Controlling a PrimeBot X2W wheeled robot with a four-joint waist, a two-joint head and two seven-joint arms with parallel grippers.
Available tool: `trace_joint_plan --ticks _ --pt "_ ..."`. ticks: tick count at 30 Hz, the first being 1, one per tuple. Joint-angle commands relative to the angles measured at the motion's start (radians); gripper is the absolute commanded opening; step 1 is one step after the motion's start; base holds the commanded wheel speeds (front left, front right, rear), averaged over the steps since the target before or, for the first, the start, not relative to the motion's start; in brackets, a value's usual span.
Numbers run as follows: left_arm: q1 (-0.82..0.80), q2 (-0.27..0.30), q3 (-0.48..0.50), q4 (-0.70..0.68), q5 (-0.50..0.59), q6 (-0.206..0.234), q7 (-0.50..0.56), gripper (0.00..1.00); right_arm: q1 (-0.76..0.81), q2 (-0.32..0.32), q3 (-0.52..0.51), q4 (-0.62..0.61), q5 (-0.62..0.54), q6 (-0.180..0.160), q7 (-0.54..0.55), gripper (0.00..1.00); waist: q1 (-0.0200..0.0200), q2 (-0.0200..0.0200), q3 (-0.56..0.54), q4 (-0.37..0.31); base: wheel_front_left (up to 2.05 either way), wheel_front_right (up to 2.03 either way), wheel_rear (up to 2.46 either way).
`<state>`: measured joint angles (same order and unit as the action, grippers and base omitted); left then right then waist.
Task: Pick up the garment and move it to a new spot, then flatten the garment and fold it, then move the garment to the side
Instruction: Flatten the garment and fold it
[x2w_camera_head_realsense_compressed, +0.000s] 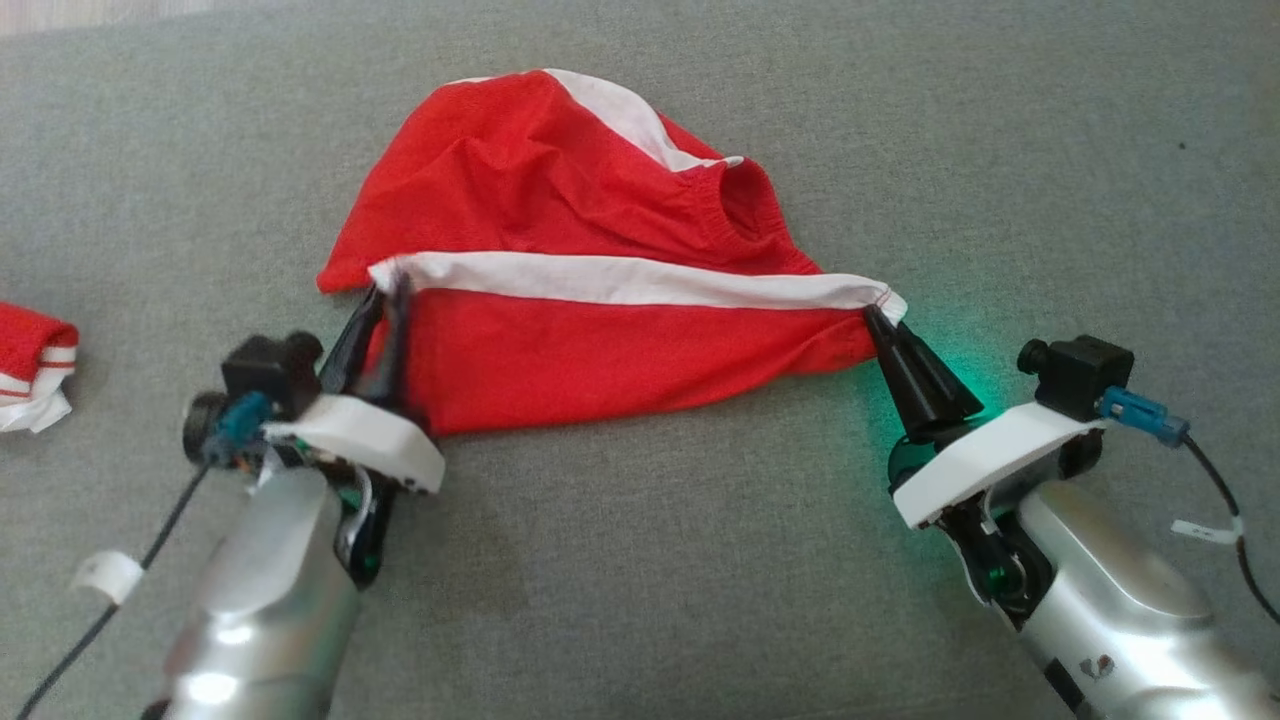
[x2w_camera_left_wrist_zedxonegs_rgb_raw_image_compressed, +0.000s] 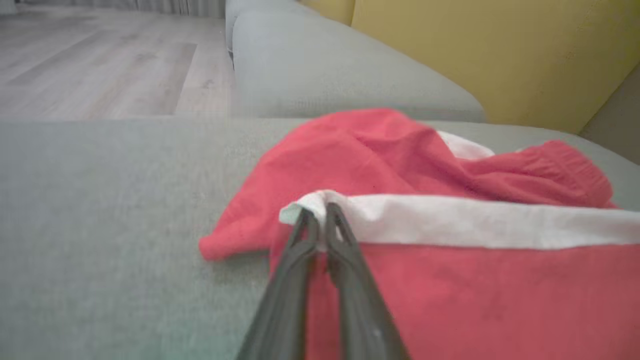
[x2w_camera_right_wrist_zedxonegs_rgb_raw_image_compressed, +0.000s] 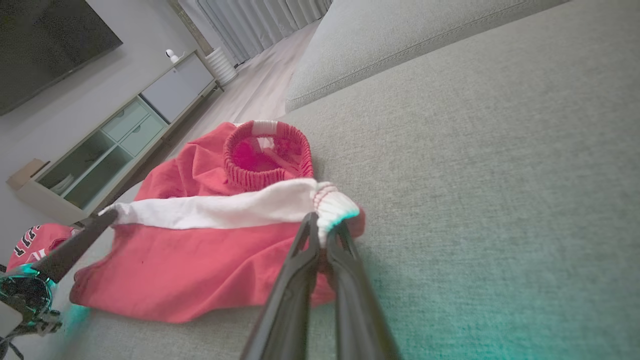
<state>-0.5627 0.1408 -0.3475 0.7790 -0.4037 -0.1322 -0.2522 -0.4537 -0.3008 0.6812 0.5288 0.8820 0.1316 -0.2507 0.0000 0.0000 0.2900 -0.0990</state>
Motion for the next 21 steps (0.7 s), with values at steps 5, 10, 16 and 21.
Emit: trace_joint_plan --ticks 5,10,16,21 --pt "-0.029 0.037 0.06 -0.087 0.032 0.002 -0.01 0.0 -0.007 0.009 0.004 -0.026 0.007 -0.001 -0.011 0.0 0.0 0.0 -0.025 0.006 0.0 0.0 0.0" --pt "-0.024 0.056 0.094 -0.177 0.062 0.002 -0.01 0.0 -0.009 0.013 -0.048 -0.077 -0.002 -0.001 -0.011 0.0 0.0 0.0 -0.089 0.034 0.0 0.0 0.0" --pt "-0.06 0.136 0.112 -0.319 0.119 0.002 -0.01 0.0 -0.065 -0.015 -0.103 -0.204 -0.013 -0.001 -0.011 0.0 0.0 0.0 -0.201 0.072 0.0 0.0 0.0" --pt "-0.116 0.211 0.106 -0.383 0.133 0.002 -0.01 0.0 -0.135 -0.058 -0.1 -0.27 -0.001 -0.001 -0.011 0.0 0.0 0.0 -0.244 0.086 0.0 0.0 0.0"
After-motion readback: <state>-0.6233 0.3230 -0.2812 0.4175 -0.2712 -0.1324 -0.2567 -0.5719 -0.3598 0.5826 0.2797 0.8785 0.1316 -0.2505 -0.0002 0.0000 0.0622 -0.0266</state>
